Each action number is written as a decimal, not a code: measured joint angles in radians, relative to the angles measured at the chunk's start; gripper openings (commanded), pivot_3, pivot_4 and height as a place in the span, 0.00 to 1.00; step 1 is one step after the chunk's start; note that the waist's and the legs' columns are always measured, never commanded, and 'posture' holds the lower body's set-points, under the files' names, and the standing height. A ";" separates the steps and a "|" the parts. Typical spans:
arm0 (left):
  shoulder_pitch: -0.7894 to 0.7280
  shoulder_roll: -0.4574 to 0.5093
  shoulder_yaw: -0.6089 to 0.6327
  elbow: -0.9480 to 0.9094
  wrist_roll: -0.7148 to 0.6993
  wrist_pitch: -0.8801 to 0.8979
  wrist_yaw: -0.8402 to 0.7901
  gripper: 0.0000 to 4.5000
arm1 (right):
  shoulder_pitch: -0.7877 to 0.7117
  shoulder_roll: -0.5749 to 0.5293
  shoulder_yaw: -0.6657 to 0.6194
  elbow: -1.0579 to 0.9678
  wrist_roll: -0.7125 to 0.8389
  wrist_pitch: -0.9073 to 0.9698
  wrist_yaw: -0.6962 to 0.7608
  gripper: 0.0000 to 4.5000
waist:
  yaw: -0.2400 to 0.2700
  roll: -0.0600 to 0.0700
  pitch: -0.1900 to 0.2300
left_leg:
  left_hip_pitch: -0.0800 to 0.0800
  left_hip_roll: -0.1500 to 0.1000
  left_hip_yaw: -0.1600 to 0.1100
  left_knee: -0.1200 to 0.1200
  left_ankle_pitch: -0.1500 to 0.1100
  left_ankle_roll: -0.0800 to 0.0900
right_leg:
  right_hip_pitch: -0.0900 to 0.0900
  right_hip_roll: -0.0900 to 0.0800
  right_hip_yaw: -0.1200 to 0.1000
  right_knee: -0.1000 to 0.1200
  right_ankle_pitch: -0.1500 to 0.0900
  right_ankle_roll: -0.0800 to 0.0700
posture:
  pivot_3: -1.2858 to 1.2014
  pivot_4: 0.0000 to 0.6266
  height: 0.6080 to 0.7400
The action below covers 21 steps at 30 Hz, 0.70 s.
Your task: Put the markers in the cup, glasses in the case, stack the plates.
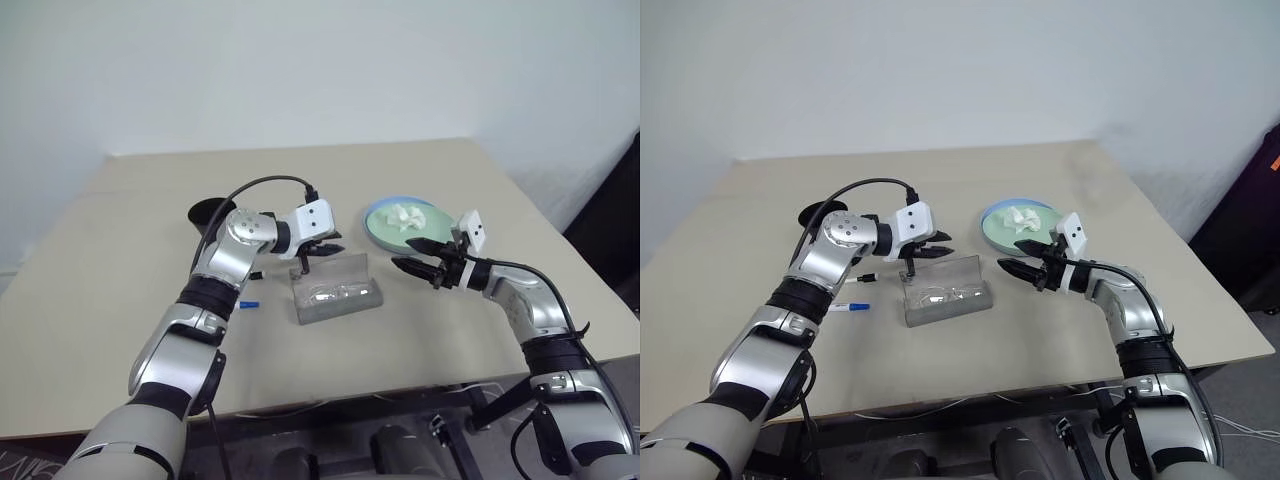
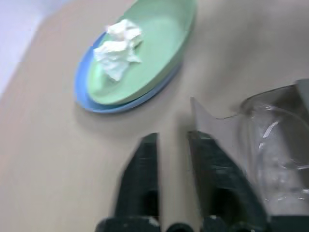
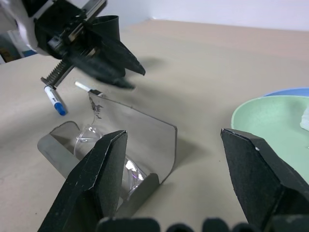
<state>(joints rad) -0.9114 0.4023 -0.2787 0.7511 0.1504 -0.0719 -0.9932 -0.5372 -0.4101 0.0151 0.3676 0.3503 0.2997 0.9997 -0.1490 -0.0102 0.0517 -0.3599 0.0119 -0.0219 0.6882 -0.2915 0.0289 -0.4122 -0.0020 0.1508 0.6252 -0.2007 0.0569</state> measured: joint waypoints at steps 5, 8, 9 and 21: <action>-0.023 0.013 -0.047 0.113 0.094 -0.065 0.088 0.01 | 0.000 -0.002 -0.001 -0.036 0.012 0.013 0.013 0.75 | 0.000 0.000 0.000 | 0.000 0.000 0.000 0.000 0.000 0.000 | 0.000 0.000 0.000 0.000 0.000 0.000 | 0.52 0.00 1.00; -0.023 0.013 -0.078 0.165 0.142 -0.109 0.124 0.01 | 0.001 -0.015 -0.003 -0.097 0.037 0.039 0.042 0.75 | 0.003 0.000 0.000 | -0.001 0.000 -0.001 0.000 0.000 0.000 | 0.000 0.000 0.000 0.000 0.000 0.000 | 0.52 0.00 1.00; -0.023 0.013 -0.089 0.179 0.155 -0.121 0.129 0.01 | 0.004 -0.022 -0.003 -0.128 0.047 0.050 0.052 0.75 | 0.005 0.000 0.000 | -0.001 0.000 -0.001 0.000 0.000 0.000 | 0.000 0.000 -0.001 0.000 0.000 0.000 | 0.52 0.00 1.00; 0.107 0.035 -0.028 -0.022 -0.021 -0.049 -0.171 0.01 | 0.027 -0.040 -0.006 -0.206 0.063 0.082 0.050 0.75 | 0.029 0.000 0.000 | -0.001 0.000 0.000 0.000 0.000 0.000 | 0.000 0.000 -0.001 -0.001 0.000 0.000 | 0.52 0.00 1.00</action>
<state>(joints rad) -0.8048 0.4371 -0.3069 0.7295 0.1295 -0.1204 -1.1642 -0.5101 -0.4501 0.0088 0.1619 0.4129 0.3813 1.0495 -0.1201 -0.0103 0.0517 -0.3610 0.0119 -0.0221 0.6883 -0.2917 0.0289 -0.4127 -0.0020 0.1503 0.6245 -0.2007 0.0573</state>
